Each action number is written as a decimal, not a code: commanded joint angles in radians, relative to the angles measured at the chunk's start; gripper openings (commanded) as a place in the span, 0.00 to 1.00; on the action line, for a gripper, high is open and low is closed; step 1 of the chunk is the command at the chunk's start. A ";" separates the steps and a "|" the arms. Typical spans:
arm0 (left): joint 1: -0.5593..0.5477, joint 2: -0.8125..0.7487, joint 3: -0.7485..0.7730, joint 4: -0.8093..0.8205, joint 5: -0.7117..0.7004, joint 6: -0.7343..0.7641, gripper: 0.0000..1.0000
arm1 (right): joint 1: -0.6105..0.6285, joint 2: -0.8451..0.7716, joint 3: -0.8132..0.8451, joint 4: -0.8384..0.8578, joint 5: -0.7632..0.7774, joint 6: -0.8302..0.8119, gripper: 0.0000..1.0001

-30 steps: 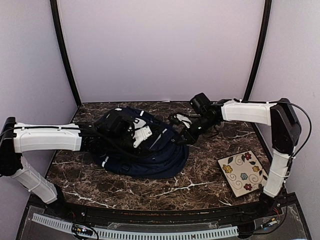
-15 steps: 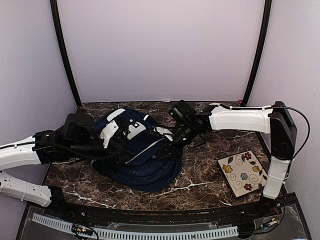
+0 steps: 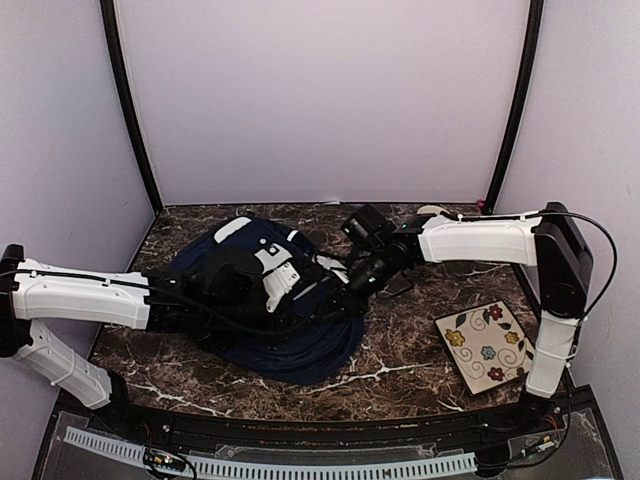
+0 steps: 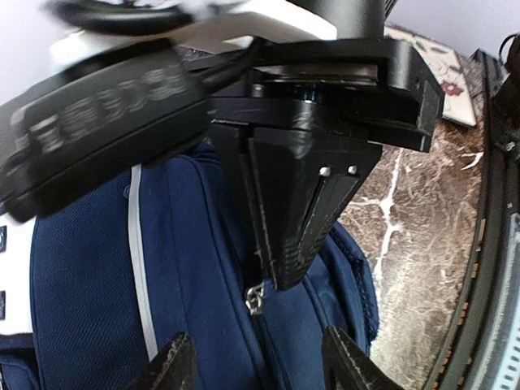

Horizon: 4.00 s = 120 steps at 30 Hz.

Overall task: Pack the student bag
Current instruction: Hold the student bag from the upper front pocket of the bag, then zip the upper front pocket of the student bag, then grab the upper front pocket of the student bag, then zip the upper front pocket of the student bag.

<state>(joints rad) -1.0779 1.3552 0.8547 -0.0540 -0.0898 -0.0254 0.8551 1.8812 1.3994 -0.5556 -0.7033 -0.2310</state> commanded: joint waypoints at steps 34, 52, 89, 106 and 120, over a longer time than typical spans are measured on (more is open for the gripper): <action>-0.055 -0.162 -0.079 -0.372 -0.412 0.303 0.00 | -0.172 -0.165 -0.175 0.058 0.036 -0.036 0.00; -0.064 -0.046 0.041 -0.227 -0.140 0.294 0.55 | 0.034 -0.145 -0.166 0.038 0.065 -0.064 0.00; -0.070 0.051 0.044 -0.176 -0.299 0.294 0.00 | -0.012 0.008 -0.116 0.079 0.150 -0.009 0.03; -0.082 -0.073 -0.046 -0.124 -0.163 0.289 0.00 | -0.151 0.234 0.237 0.005 0.288 -0.008 0.02; -0.086 -0.091 -0.076 -0.070 -0.278 0.267 0.28 | -0.179 0.177 0.268 -0.023 0.302 -0.042 0.25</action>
<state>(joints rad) -1.1404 1.3235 0.7673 -0.1299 -0.3454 0.2699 0.7422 2.1593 1.7084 -0.6388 -0.5369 -0.2615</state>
